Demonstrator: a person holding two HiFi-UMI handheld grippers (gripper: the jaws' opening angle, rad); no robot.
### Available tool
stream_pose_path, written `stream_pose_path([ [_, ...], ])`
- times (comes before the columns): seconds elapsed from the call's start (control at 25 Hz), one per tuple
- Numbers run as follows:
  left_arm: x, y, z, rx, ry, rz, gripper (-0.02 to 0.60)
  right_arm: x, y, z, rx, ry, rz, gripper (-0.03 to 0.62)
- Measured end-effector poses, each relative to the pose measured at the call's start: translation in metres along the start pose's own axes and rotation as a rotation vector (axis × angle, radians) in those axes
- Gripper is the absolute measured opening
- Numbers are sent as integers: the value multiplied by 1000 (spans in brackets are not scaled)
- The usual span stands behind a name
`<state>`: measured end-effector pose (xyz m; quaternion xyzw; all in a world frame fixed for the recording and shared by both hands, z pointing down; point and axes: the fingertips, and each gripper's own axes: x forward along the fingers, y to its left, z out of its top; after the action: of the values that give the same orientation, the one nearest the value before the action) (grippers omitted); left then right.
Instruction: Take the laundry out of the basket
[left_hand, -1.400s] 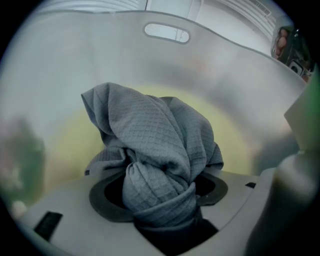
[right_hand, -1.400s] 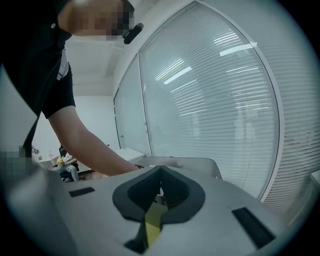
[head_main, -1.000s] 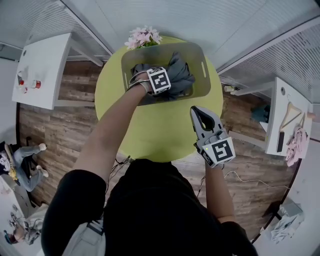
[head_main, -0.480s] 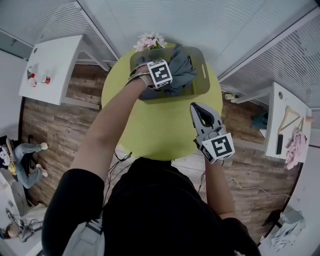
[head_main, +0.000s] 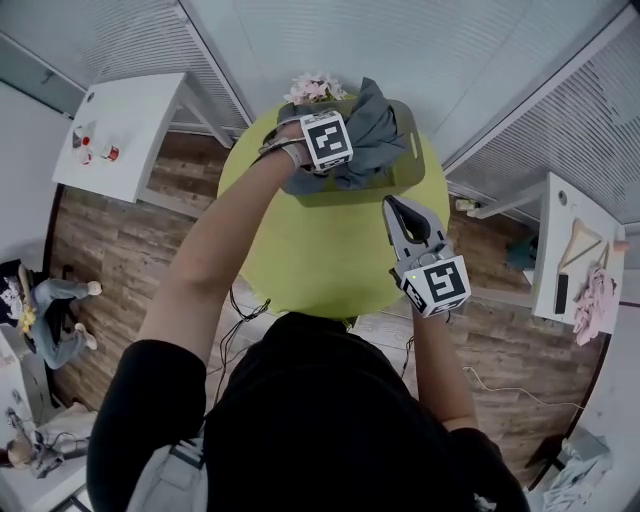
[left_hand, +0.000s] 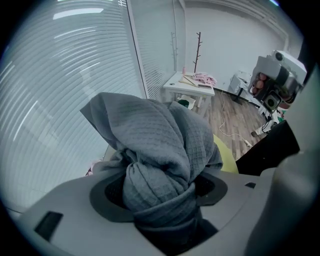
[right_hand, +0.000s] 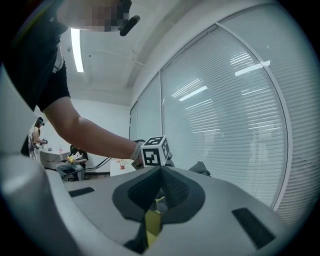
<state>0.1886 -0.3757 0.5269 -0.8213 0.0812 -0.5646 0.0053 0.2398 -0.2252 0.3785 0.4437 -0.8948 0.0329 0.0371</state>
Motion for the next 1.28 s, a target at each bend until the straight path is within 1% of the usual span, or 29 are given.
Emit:
stream_pose_path([
  [0.16, -19, -18, -1, 8, 3, 10, 325, -3, 8, 8, -12, -22, 13, 23],
  [0.28, -28, -30, -13, -24, 24, 19, 325, -5, 17, 13, -22, -31, 28, 23],
  [0.4, -39, -44, -18, -35, 29, 26, 325, -9, 26, 15, -26, -39, 43, 23],
  [0.6, -62, -74, -24, -9, 23, 36, 325, -17, 46, 17, -30, -49, 64, 23],
  [0.72, -69, -93, -38, -32, 24, 36, 325, -20, 59, 16, -29, -47, 73, 23],
  [0.8, -73, -105, -46, -43, 27, 35, 325, -23, 66, 15, -23, -47, 71, 23],
  [1.0, -81, -137, -64, -27, 30, 20, 325, -27, 84, 10, -11, -41, 52, 23],
  [1.16, -85, -161, -84, 2, 46, -5, 325, -26, 104, 4, -7, -28, 36, 23],
  [1.28, -84, -181, -95, 26, 34, -24, 325, -26, 120, -3, 2, -15, 13, 23],
])
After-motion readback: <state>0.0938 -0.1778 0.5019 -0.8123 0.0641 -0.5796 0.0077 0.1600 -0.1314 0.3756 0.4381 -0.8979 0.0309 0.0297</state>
